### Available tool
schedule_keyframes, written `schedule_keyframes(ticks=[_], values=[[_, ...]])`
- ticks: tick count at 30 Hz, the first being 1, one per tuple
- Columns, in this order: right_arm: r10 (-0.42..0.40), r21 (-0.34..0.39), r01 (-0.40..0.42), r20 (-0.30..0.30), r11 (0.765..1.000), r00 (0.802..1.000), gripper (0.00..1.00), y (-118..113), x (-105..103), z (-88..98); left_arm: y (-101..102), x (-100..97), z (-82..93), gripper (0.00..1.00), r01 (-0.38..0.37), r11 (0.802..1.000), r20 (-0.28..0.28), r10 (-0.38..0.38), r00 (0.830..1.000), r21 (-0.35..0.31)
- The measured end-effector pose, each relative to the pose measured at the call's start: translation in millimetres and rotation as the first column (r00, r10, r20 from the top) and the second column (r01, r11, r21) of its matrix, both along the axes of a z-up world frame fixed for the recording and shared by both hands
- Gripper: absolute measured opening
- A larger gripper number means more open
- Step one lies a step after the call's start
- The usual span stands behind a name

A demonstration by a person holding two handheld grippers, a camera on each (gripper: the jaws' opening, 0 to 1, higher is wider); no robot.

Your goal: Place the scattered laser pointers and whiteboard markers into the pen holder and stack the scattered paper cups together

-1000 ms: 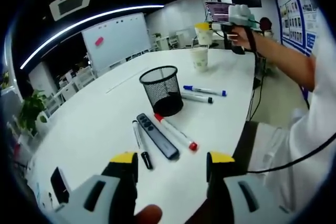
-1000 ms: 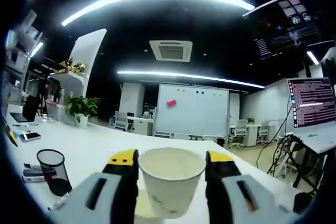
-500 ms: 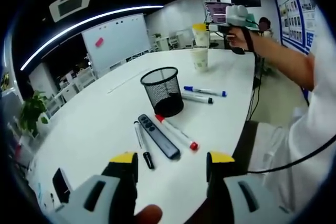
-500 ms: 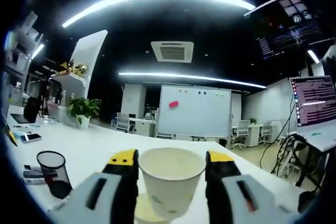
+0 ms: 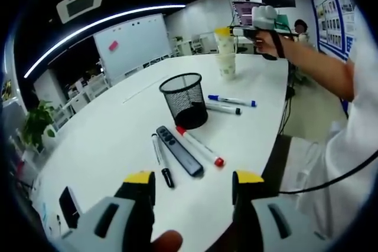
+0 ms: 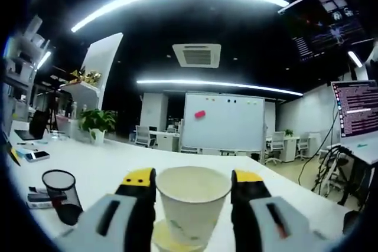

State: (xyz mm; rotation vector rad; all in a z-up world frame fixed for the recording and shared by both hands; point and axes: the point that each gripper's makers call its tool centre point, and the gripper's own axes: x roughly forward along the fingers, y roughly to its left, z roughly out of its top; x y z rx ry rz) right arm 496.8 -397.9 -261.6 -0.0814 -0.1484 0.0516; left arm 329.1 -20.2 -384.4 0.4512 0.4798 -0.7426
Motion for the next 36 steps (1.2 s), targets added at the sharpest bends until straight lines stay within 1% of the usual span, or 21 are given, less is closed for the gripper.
schedule_keyframes(ticks=[6, 9, 18, 25, 36], values=[[0.007, -0.013, -0.007, -0.016, 1.000, 1.000, 0.51, 4.0, 3.0, -3.8, 1.5, 0.0, -0.4, 0.53, -0.004, 1.000, 0.000, 0.004, 1.000, -0.003], [0.026, 0.017, -0.026, -0.021, 1.000, 0.999, 0.51, 6.0, 5.7, -3.8, 3.0, -0.2, -1.9, 0.53, -0.008, 1.000, -0.005, 0.008, 1.000, -0.001], [0.020, 0.016, -0.019, -0.041, 1.000, 0.999, 0.51, 3.4, 8.7, -12.5, 4.6, 0.5, -1.7, 0.53, -0.009, 1.000, -0.004, 0.009, 1.000, -0.002], [0.027, 0.017, -0.026, -0.043, 1.000, 0.999, 0.51, 4.4, 8.7, -14.9, 3.7, 0.4, -1.1, 0.53, -0.008, 1.000, -0.003, 0.008, 1.000, -0.001], [0.029, 0.012, -0.028, -0.062, 1.000, 0.998, 0.51, 3.9, 9.9, -21.8, 3.7, -0.8, -2.6, 0.53, -0.008, 1.000, -0.007, 0.008, 1.000, 0.005]])
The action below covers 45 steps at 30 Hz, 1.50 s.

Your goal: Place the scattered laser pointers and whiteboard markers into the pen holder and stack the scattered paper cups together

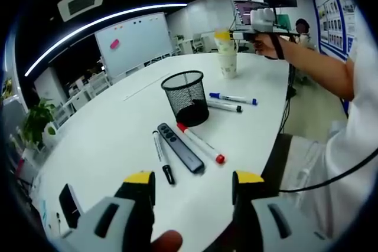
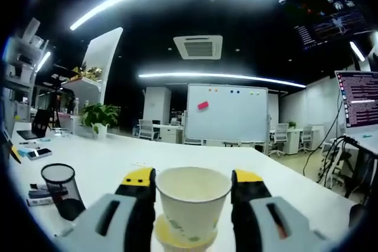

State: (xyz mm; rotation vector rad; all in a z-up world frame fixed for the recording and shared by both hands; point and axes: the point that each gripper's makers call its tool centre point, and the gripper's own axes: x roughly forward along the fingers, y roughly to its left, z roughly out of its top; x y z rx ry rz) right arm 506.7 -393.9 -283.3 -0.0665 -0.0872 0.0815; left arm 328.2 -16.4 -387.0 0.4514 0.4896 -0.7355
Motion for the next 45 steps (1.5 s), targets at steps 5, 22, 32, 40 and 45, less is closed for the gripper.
schedule_keyframes(ticks=[5, 22, 32, 40, 45], values=[[0.000, -0.003, 0.000, -0.008, 1.000, 1.000, 0.51, 0.1, -0.3, -2.5, -0.7, -0.1, 0.3, 0.53, 0.003, 1.000, 0.000, -0.003, 1.000, 0.002], [0.000, -0.025, -0.001, -0.022, 1.000, 1.000, 0.51, -1.0, -0.1, -8.8, -0.3, -0.5, -1.3, 0.53, 0.004, 1.000, -0.003, -0.004, 1.000, 0.005], [0.005, -0.022, -0.006, -0.040, 1.000, 0.999, 0.51, -0.1, -1.1, -15.1, -1.3, -1.9, -1.6, 0.53, 0.007, 1.000, -0.004, -0.007, 1.000, 0.005], [0.010, -0.030, -0.012, -0.065, 0.999, 0.998, 0.52, -0.2, -1.6, -21.1, -0.2, -1.6, -2.2, 0.53, 0.005, 1.000, -0.006, -0.005, 1.000, 0.009], [0.014, -0.034, -0.017, -0.080, 0.999, 0.997, 0.52, -0.6, -1.3, -24.6, -2.2, -1.2, -2.3, 0.53, 0.011, 1.000, -0.006, -0.011, 1.000, 0.010]])
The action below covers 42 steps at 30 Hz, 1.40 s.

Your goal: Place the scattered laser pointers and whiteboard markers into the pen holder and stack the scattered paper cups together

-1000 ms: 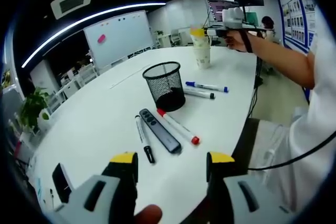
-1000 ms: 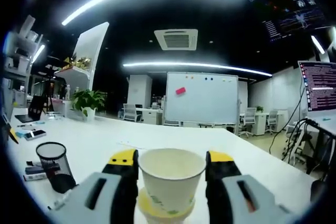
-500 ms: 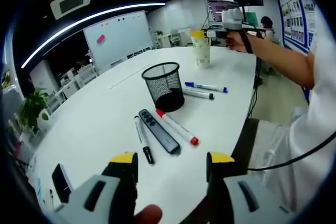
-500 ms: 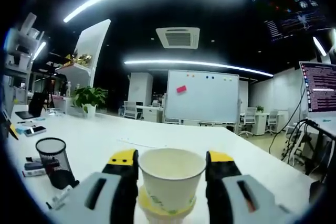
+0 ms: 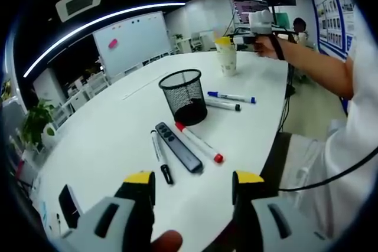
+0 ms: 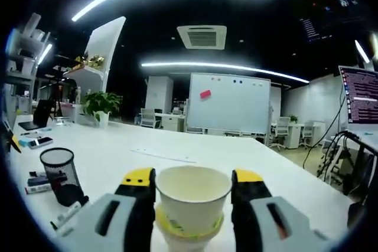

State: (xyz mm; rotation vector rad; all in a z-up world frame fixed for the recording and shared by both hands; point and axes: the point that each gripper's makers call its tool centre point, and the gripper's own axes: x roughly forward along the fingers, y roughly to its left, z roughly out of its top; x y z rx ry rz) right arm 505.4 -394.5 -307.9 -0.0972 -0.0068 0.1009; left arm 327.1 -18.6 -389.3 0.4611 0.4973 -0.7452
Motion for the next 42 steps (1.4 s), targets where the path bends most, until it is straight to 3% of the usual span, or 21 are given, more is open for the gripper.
schedule_keyframes(ticks=[14, 30, 42], values=[[0.007, 0.003, -0.007, -0.022, 1.000, 1.000, 0.52, 0.0, -1.8, -7.4, -4.1, 0.0, -0.5, 0.53, 0.010, 1.000, -0.001, -0.010, 1.000, 0.001], [0.017, -0.004, -0.017, -0.053, 1.000, 0.998, 0.52, 16.2, -12.1, -11.6, -3.7, -0.2, -1.3, 0.53, 0.011, 1.000, -0.001, -0.011, 1.000, 0.000], [0.020, -0.008, -0.021, -0.069, 1.000, 0.997, 0.52, 12.1, -8.5, -15.8, -3.6, -1.3, -1.7, 0.53, 0.016, 1.000, -0.002, -0.016, 1.000, 0.003]])
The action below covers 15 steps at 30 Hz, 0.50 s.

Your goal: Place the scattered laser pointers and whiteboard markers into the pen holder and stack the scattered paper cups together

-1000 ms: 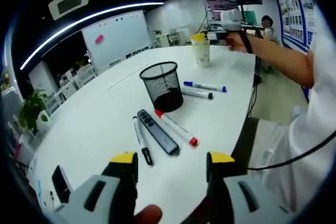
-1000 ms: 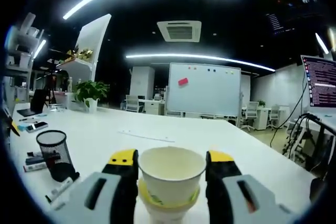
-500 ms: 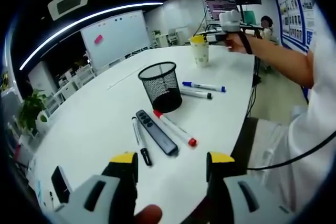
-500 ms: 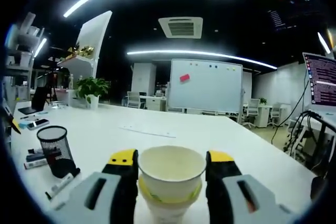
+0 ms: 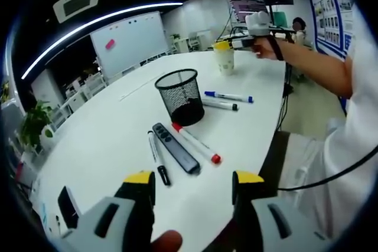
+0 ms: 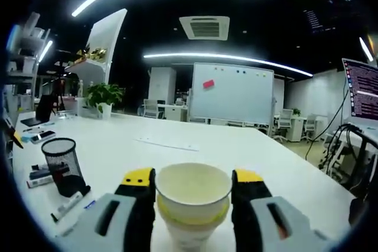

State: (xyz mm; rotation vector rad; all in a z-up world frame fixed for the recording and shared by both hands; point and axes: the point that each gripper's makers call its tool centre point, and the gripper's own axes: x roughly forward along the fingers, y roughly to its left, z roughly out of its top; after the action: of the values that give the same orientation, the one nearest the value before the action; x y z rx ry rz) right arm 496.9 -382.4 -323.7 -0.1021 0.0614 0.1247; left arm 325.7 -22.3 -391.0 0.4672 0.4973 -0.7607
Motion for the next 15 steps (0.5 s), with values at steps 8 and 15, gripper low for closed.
schedule_keyframes(ticks=[8, 15], values=[[0.006, -0.001, -0.006, -0.018, 1.000, 1.000, 0.52, 3.5, -0.6, -6.1, -1.3, -1.1, -0.3, 0.53, 0.004, 1.000, -0.003, -0.004, 1.000, -0.001], [0.005, -0.005, -0.005, -0.033, 1.000, 0.999, 0.52, 4.4, -1.0, -10.2, -0.2, -0.5, -1.5, 0.53, 0.001, 1.000, -0.006, -0.001, 1.000, 0.002]])
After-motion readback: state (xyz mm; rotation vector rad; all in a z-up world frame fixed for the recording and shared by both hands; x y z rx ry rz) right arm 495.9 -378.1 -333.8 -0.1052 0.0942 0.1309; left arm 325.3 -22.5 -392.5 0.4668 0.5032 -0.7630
